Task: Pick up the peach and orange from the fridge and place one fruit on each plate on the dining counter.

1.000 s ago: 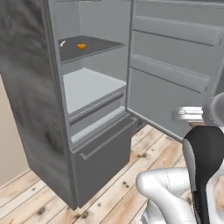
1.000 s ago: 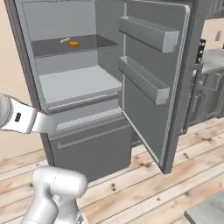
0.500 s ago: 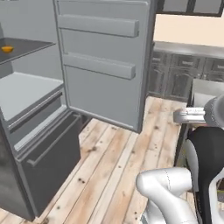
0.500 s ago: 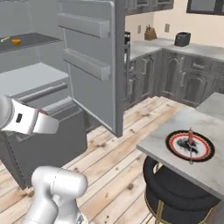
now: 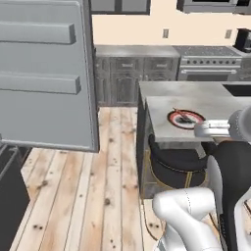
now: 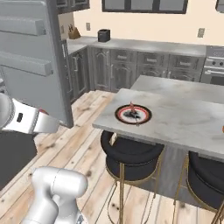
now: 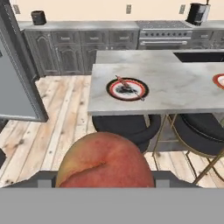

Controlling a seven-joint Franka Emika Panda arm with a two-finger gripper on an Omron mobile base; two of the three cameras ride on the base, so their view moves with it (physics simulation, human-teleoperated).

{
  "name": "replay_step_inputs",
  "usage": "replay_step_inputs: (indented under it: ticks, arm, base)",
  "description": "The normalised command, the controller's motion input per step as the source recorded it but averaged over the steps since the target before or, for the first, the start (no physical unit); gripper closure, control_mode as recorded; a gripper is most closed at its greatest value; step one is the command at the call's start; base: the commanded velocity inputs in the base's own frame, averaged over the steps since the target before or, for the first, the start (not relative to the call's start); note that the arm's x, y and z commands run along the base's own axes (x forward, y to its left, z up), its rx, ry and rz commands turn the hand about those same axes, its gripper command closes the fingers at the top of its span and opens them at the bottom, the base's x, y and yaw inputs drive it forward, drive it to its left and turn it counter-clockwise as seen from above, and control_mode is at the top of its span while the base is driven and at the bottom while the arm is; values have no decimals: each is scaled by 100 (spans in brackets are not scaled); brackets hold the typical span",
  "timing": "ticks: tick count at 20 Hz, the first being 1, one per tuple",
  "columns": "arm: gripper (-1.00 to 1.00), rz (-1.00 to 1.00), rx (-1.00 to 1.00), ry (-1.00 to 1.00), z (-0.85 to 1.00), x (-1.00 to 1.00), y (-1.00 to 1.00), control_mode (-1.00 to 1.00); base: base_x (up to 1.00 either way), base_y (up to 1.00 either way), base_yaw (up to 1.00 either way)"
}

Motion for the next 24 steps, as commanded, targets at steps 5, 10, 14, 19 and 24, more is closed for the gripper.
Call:
replay_step_inputs:
  ticks: [5,10,14,19,24]
  arm:
    - [100,0,0,0,0,0,0,100]
    - [100,0,0,0,0,0,0,100]
    - [100,0,0,0,0,0,0,100]
    - [100,0,0,0,0,0,0,100]
    - [100,0,0,0,0,0,0,100]
  base:
    - [-31,-69,-49]
    - [-1,-88,-28]
    - [19,-82,-8]
    - [53,-73,1]
    - [72,-59,8]
